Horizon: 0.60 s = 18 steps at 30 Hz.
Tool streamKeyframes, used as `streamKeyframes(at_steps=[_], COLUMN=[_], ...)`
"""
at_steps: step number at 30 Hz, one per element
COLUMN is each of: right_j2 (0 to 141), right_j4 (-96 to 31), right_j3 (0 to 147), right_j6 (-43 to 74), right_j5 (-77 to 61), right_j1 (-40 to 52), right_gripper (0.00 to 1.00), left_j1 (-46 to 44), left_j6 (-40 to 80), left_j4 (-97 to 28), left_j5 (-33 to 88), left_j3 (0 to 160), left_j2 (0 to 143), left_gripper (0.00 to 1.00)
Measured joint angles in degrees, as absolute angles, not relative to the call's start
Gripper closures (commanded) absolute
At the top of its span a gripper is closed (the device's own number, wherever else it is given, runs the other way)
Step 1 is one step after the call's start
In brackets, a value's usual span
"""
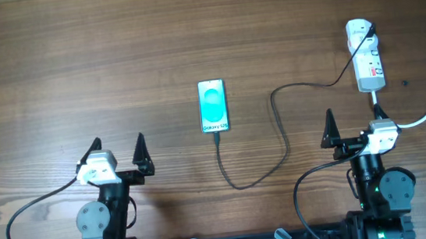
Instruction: Plug charger to phone and switch on socket
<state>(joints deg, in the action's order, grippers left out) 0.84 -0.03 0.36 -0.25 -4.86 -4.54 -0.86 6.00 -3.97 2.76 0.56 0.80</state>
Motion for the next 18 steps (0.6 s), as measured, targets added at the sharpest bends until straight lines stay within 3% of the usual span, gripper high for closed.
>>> streamKeyframes(at_steps=[18], right_j2=[0.8], right_j4=[0.0], right_j3=[0.4], right_j6=[-0.3], right_j5=[-4.9], right_j1=[-4.5], right_gripper=[0.0], left_j1=[-0.9], left_j6=[5.8], left_j4=[-4.1], left_j5=[-0.4], left_j3=[0.6], left_j2=[0.8], left_gripper=[0.0])
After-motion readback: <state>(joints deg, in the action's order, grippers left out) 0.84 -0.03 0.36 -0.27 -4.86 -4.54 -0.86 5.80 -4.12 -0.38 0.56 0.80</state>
